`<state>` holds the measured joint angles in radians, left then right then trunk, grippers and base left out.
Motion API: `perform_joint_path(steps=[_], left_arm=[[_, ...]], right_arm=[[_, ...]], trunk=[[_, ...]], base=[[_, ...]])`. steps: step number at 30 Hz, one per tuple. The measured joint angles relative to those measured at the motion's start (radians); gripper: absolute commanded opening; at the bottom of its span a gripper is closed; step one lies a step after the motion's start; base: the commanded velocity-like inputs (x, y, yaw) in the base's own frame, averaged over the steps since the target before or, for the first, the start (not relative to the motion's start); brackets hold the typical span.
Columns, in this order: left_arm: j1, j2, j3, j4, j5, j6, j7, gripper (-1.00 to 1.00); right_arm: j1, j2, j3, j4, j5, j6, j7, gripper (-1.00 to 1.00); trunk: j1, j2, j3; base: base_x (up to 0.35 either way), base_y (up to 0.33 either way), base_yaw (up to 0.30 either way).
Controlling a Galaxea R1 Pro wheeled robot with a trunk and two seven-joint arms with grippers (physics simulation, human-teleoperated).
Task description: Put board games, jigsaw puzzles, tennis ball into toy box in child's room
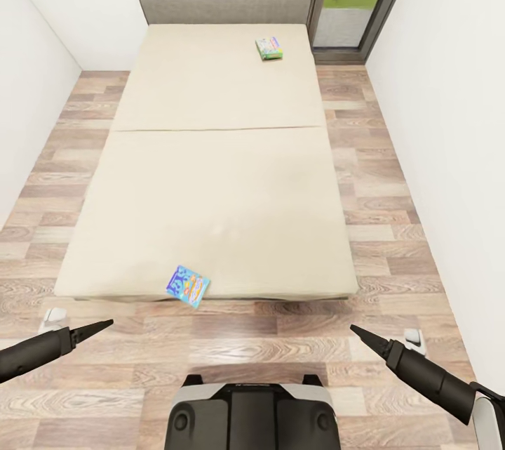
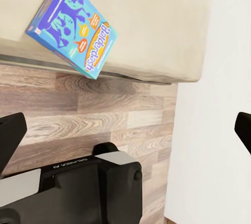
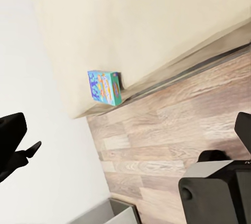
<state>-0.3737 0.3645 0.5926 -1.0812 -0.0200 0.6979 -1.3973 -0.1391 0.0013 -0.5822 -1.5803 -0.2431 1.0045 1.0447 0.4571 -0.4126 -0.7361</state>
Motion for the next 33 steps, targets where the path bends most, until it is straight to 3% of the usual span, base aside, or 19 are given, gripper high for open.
perform_joint_path(steps=[13, 33], left_arm=[[0.0, 0.001, 0.003, 0.0, -0.001, 0.0, 0.002, 1.0], [0.0, 0.006, 0.006, 0.0, 0.0, 0.002, -0.001, 1.0]], right_arm=[[-0.001, -0.009, -0.007, 0.0, -0.002, 0.0, 0.001, 1.0], [0.0, 0.0, -0.005, 0.001, -0.002, 0.0, 0.0, 1.0]], trunk=[[0.0, 0.0, 0.021], [0.0, 0.0, 0.054]], base=[[0.0, 0.0, 0.0], [0.0, 0.0, 0.0]])
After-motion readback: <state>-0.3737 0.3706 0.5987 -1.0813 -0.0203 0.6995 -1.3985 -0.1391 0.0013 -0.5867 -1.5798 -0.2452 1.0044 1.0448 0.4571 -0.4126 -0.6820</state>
